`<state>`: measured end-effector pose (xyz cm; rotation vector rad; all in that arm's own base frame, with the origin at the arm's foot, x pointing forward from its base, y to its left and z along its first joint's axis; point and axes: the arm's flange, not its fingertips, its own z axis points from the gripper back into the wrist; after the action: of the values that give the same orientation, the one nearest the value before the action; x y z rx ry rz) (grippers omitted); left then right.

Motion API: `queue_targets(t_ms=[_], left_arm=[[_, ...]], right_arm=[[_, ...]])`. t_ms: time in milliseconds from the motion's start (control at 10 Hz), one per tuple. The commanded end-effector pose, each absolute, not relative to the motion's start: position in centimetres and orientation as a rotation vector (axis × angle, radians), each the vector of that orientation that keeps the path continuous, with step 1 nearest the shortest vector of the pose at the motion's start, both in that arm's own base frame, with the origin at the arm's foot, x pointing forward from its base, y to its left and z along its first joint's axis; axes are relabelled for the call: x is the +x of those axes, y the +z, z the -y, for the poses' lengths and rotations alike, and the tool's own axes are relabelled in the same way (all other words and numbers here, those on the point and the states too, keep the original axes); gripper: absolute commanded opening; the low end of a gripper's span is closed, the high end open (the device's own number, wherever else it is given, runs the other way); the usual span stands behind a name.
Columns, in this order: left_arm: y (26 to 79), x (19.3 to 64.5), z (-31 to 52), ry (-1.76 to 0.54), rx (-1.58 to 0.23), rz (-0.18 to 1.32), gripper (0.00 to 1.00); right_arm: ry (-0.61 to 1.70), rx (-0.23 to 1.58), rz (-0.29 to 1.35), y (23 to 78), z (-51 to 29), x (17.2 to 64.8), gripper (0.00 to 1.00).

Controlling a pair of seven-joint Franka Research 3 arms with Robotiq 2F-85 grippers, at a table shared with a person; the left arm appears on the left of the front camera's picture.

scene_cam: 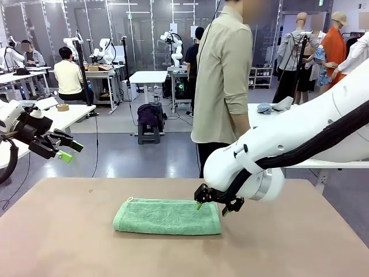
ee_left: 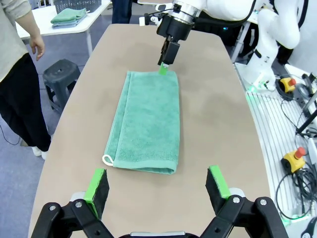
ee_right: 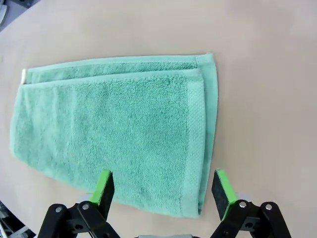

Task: Fold the towels and place them in the basket.
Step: When a person lays out a Towel with hook on the table, fold it in half twice.

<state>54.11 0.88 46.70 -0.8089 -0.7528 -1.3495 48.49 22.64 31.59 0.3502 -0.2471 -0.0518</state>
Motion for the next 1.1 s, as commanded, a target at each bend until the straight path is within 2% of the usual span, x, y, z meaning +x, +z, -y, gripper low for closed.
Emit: queue_targets(t_ms=[0,500,600,1000], left_arm=[[47.0,54.2,-0.8,-1.337,-0.808,0.737,1.0],[47.0,54.2,-0.8,-1.337,-0.808,0.737,1.0],[47.0,54.2,-0.8,-1.337,-0.808,0.737,1.0],[47.0,54.2,-0.8,-1.337,-0.808,0.737,1.0]], right_arm=[[-0.104,0.316,0.249,31.1,-23.6,49.5,1.0],[-0.131,0.291,0.228,30.0,-23.6,50.4,1.0],[-0.147,0.288,0.224,30.0,-23.5,50.6,0.81],[-0.177,0.27,0.227,29.5,-22.8,51.1,0.83]])
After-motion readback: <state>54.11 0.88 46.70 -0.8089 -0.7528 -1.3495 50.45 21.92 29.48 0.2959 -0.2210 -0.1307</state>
